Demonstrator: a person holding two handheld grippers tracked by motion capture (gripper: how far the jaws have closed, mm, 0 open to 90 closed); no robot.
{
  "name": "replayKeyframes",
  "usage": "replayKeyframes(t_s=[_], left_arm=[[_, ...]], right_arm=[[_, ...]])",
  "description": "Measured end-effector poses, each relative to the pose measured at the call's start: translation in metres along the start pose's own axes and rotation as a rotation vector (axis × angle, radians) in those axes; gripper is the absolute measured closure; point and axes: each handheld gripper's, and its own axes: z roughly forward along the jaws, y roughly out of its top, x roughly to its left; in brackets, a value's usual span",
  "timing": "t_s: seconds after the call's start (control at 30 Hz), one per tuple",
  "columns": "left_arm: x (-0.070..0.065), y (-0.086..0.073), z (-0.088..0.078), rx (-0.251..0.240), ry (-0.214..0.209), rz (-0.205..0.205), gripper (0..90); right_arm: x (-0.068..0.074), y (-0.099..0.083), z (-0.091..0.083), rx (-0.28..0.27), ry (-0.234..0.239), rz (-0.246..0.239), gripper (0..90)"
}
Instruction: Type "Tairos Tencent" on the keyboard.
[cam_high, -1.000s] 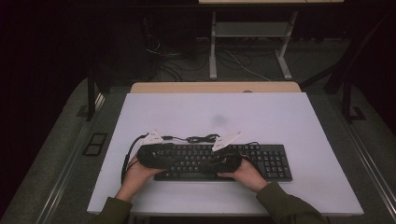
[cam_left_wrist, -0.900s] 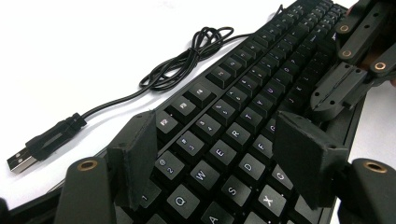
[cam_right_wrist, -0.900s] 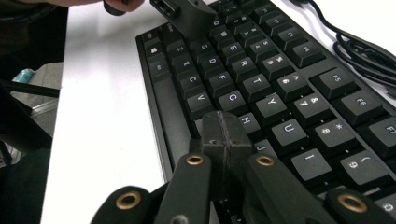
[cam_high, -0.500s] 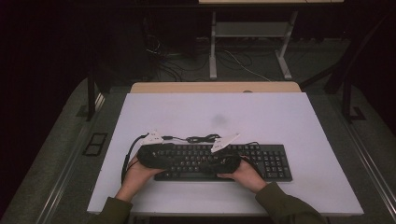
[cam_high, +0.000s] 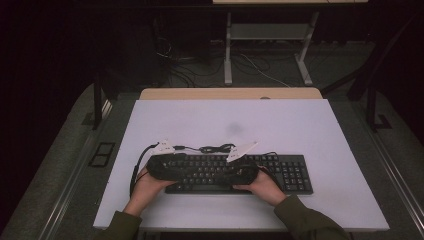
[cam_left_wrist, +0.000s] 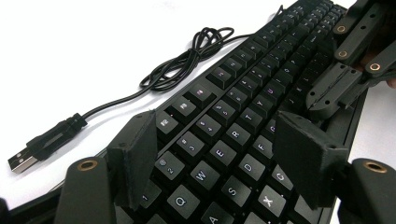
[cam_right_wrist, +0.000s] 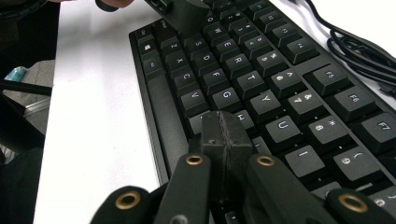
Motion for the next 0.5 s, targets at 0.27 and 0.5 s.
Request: replayKeyframes(t_s=[0.27, 0.5], left_arm=[[0.0, 0.001, 0.0, 0.002, 0.002, 0.0, 30.7], [-0.001, 0.002, 0.002, 0.013, 0.015, -0.007, 35.6]], right_arm=[[-0.001, 0.002, -0.006, -0.037, 0.007, 0.011, 77.9], [-0.004, 0.002, -0.013, -0.07, 0.007, 0.027, 61.5]])
